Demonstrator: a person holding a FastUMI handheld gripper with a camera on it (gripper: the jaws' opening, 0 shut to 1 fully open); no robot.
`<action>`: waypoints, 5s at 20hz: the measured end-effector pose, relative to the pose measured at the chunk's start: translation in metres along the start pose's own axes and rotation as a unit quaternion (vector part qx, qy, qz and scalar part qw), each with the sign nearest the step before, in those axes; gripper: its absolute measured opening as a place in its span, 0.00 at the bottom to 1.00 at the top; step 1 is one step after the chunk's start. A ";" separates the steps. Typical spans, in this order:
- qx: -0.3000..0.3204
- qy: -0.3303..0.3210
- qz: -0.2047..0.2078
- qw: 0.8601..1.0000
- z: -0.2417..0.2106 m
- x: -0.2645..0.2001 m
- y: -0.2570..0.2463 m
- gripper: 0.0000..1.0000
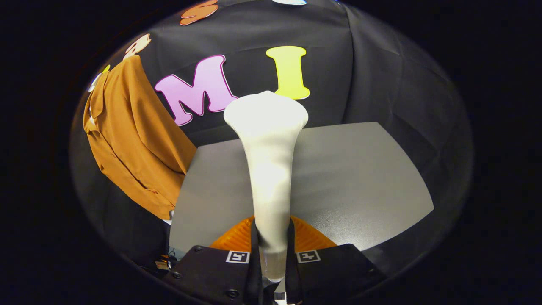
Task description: Iron the clothes twice with a garment steamer, once on the left side and once on the right side.
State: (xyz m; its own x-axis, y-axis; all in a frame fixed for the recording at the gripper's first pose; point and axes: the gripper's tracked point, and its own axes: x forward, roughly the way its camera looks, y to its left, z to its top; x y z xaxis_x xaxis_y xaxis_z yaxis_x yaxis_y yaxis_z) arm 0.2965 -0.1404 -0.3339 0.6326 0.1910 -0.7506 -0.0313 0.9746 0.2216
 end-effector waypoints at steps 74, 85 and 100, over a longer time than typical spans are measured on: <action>-0.090 0.039 -0.052 0.994 -0.189 0.106 0.270 0.25; -0.097 -0.020 -0.030 0.995 -0.187 0.055 0.281 0.25; -0.126 -0.157 0.035 0.979 -0.075 -0.030 0.433 0.25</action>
State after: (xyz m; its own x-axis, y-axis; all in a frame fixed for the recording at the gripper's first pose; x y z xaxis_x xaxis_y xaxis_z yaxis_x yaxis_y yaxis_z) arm 0.2063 0.2843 -0.2623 0.8276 0.2509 -0.5021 -0.2479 0.9660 0.0742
